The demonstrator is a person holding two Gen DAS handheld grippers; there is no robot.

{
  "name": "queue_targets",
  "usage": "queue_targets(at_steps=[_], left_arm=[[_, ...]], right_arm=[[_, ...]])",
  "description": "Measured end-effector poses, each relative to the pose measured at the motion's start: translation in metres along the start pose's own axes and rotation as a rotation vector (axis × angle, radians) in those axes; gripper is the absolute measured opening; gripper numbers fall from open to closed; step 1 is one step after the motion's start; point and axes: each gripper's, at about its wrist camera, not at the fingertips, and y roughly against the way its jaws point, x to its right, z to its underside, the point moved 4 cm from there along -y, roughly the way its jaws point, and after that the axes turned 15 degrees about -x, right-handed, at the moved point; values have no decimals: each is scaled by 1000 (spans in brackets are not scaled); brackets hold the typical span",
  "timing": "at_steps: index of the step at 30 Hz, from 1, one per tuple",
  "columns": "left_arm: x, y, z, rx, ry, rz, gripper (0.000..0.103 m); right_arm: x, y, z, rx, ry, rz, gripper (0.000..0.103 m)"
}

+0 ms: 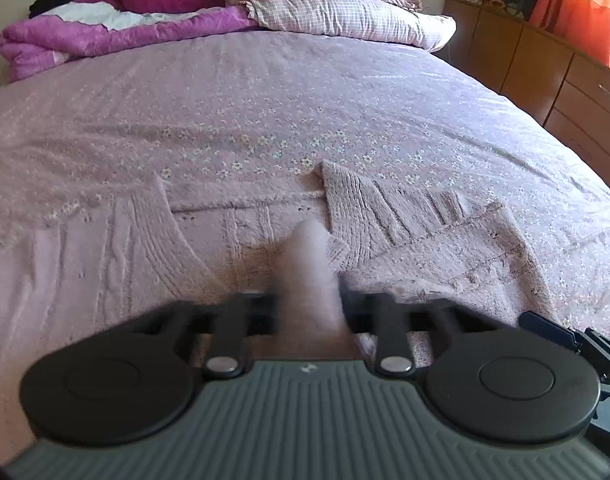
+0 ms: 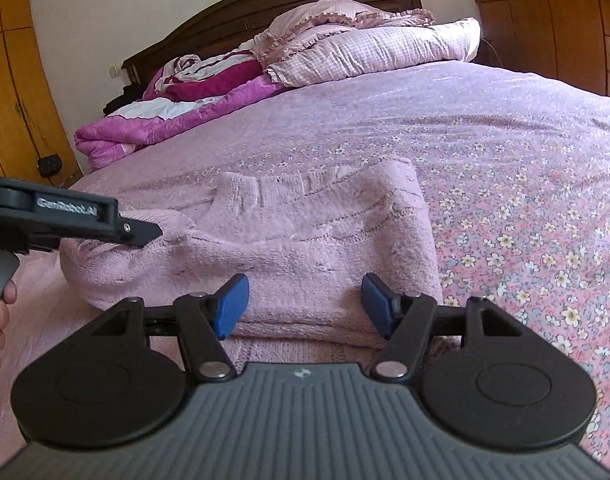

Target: Fold small clothes

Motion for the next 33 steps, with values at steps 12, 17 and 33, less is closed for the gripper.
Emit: queue_targets(at_steps=[12,17,33], left_arm=[[-46,69,25,271,220,-38,14],[-61,58,53,199,312,-10,26],[-140,88,92,181,495,0,52]], right_arm=[[2,4,-3,8,-14,-22,70],[2,5,-3,6,-14,-25,70],[-4,4,-8,-28,18,2,73]])
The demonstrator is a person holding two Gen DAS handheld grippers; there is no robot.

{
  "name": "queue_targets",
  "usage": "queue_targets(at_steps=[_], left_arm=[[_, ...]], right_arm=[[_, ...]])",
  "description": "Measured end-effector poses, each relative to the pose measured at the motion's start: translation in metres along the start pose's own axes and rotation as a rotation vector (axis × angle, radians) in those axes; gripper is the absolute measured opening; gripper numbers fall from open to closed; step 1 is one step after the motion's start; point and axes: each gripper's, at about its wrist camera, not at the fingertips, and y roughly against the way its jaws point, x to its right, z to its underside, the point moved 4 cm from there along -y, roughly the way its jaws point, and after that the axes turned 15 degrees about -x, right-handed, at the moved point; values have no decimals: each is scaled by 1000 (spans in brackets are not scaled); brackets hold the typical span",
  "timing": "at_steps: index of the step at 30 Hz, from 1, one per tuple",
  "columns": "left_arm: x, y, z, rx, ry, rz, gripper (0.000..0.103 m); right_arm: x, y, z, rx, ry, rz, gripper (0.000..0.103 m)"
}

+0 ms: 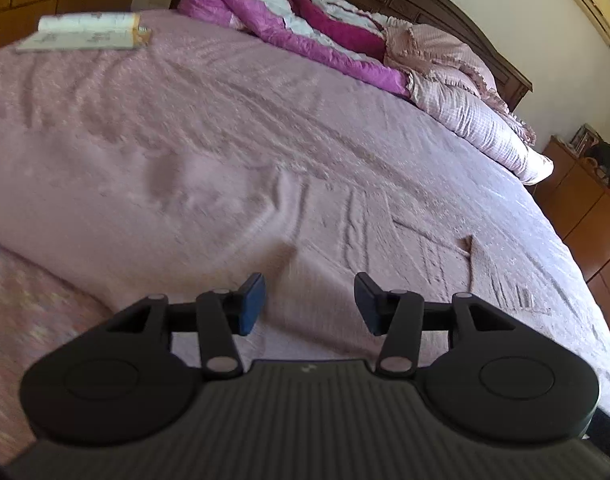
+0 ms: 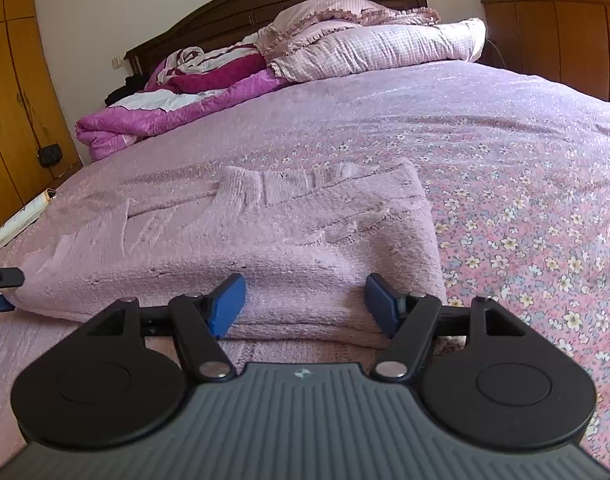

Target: Fold small clothes

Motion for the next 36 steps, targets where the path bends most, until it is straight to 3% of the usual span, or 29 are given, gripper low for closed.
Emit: queue_targets(at_steps=[3,6,12,16,17,20,22,23,24,26,29,31,34,36], left_arm=[[-8,10,-9,23,-32,4,55],[-5,-1,-18,-14,-92,-6,58],[0,-48,-24,-101,-158,-27,58],[3,-57,-23,-88,-173,-17,57],[5,-56,-21,-85,-182,6,55],[13,-54,-12,-92,-241,45,15],[19,-46,-7,-51,-276,37,14],[21,-38,-6,-12,-289,27,14],[23,-30,-5,27,-292,23,13],[25,-10,-7,114,-283,23,13],[27,2,-12,199,-293,-3,13],[30,-5,-13,201,-314,-33,13],[26,-33,-14,104,-302,-77,17],[19,-53,-14,19,-272,-131,34]], right_arm=[[3,8,-9,-30,-22,-29,74],[9,16,-24,-30,-30,-45,74],[28,4,-58,-27,-16,84,74],[46,-13,-71,-60,-53,111,74],[49,-17,-74,-63,-60,110,74],[54,-30,-77,-72,-73,93,74],[55,-39,-77,-89,-80,73,72],[55,-42,-76,-89,-77,73,60],[53,-43,-75,-80,-62,77,37],[50,-40,-72,-41,-35,88,13],[54,-23,-71,79,-69,77,11],[58,-19,-70,119,-93,96,11],[61,-26,-70,99,-96,120,11],[62,-36,-71,45,-96,124,13]])
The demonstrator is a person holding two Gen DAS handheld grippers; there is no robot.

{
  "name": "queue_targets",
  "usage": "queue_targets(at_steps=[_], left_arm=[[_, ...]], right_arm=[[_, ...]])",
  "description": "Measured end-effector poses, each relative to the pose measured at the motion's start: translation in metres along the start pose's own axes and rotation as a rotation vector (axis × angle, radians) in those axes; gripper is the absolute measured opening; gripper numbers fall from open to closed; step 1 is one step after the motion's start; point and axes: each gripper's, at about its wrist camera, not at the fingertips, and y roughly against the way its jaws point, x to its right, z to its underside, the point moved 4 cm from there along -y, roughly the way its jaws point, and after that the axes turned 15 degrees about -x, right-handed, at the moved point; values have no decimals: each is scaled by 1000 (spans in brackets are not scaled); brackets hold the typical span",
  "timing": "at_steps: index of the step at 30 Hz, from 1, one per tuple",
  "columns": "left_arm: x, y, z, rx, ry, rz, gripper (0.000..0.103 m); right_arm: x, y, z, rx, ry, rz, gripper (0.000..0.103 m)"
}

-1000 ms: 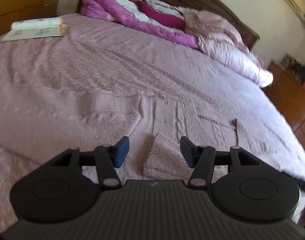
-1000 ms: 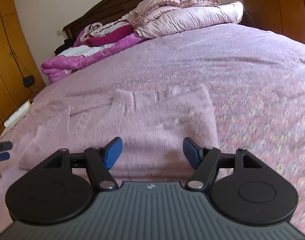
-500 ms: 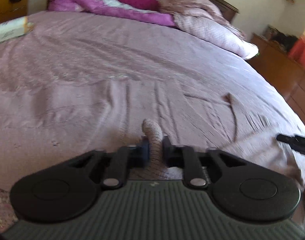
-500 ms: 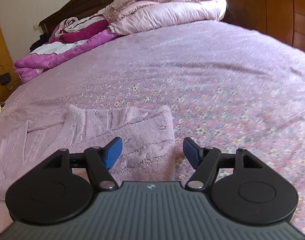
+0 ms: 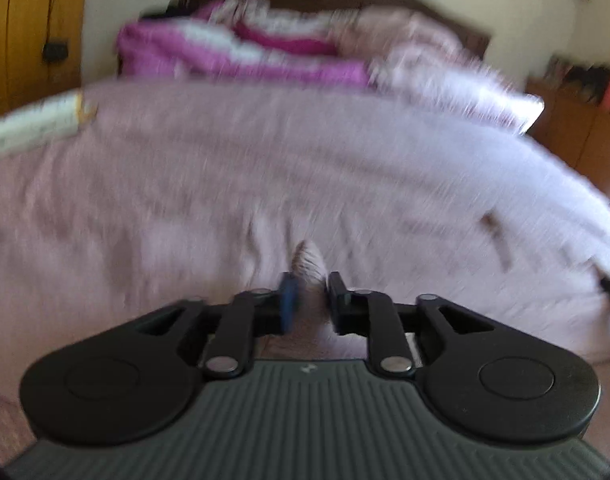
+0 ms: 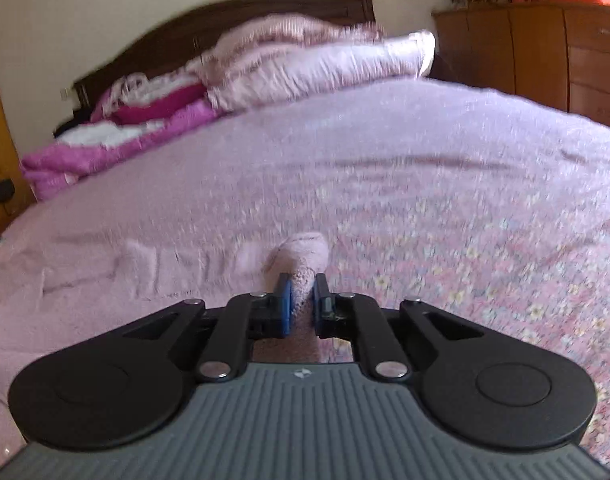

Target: Fold small clothes

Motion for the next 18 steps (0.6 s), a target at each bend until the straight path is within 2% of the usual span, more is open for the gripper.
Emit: queue_targets(at_steps=[1,3,4,5,6,9,14,18], left_arm=[[-2,-5,2,-28,13,-23,39],[-7,-1,5,-26,23,-13,46],[-9,3,5,-33,28,-2,49],[-11,7,5,-41,31,9,57],[-13,12,5,-44,31,19,63],[-15,29,10,-40,13,79,69],[-23,32,22,-93,30,162,69],[-18,24,25,-64,-19,149,69]], right_arm=[[0,-4,0,-29,-2,5,14],[0,-8,0,-52,-7,8,38],[0,-7,-2,-54,-8,11,46],[0,-6,-2,-52,-7,12,61],[0,-4,-2,-46,-5,8,66],[-2,11,0,-40,14,-20,67],[-9,58,19,-28,95,-79,67],[-18,86,44,-39,176,-115,67]])
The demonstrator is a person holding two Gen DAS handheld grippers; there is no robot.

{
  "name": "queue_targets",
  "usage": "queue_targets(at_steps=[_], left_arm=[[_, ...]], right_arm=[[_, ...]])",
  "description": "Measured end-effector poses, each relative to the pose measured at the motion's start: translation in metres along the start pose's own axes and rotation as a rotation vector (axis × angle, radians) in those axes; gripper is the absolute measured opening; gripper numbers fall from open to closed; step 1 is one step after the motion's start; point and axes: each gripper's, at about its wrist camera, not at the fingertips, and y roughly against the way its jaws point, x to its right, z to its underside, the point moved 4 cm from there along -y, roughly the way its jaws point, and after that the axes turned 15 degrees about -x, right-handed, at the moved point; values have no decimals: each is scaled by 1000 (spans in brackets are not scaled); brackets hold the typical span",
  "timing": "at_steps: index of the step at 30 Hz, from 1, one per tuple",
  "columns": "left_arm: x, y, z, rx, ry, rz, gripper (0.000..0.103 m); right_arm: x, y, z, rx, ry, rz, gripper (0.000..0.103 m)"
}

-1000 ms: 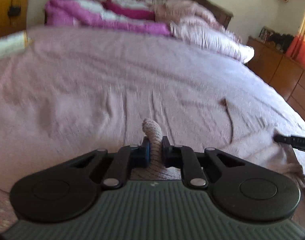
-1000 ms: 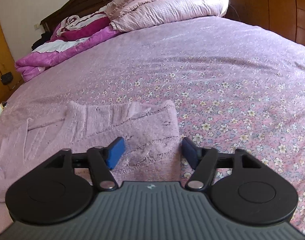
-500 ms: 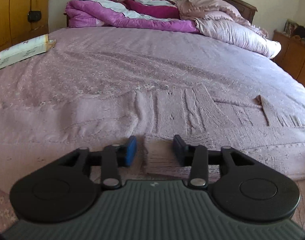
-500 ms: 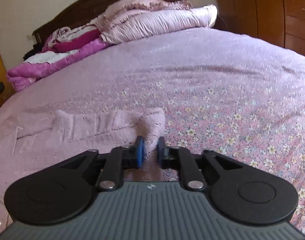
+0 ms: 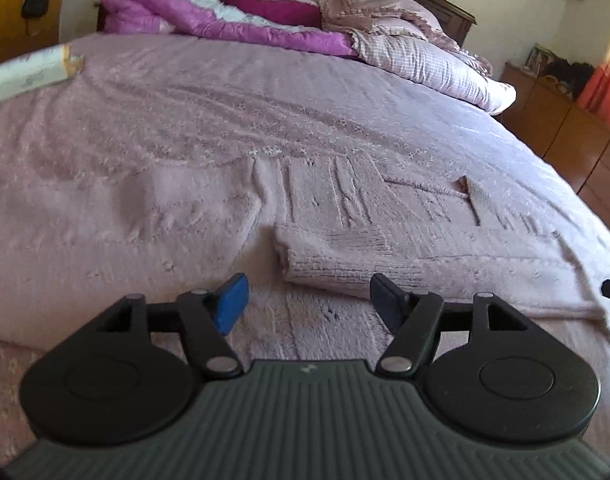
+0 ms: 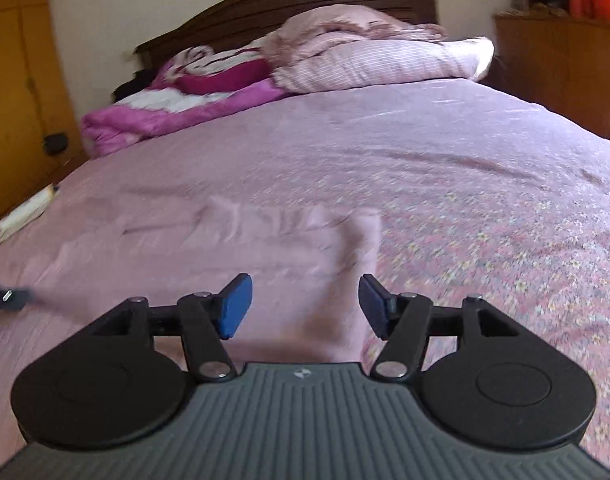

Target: Fold small clothes

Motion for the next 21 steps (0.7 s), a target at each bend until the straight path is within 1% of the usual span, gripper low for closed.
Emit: queue_targets(at_steps=[2,4,5,6,7,8,9,10,11,14,15,16,17,20,21], left_arm=[[3,-6,-1,4,-37,1,68],[6,-11,-2,2,-67,27,67],[7,-13,-2,-6,-68,53,57],[8,-13,-3,-9,-65,69,45],[7,-13,-4,-8,-62,74,36],[6,-12,-6,-11,-51,84,20],[3,-10,-8,-15,-22,115,15],[-1,-6,-9,-16,10,149,12],[-4,1,-12,-14,46,181,12],[-9,19,-20,-7,111,201,12],[-11,23,-21,-15,129,210,12],[-11,26,-23,-26,134,202,12],[-10,27,-25,-36,126,166,12],[-7,17,-25,-85,81,-7,13],[-7,12,-23,-98,78,-49,13]], right_arm=[[-5,4,9,-8,13,-11,67],[-9,5,17,-11,22,-5,67],[-9,4,21,-16,21,-1,67],[-10,3,25,-25,12,1,67],[-9,2,27,-30,-1,-1,67],[-8,2,29,-28,-8,-2,67],[-9,2,30,-23,-10,-2,67],[-8,3,30,-21,-12,-2,67],[-8,3,29,-20,-15,-4,67],[-7,5,26,-13,-5,-7,67],[-8,6,25,-8,3,-5,67],[-8,7,25,-5,10,-2,67],[-9,7,24,-4,13,1,67],[-9,5,23,-9,10,7,67],[-10,4,23,-12,7,4,67]])
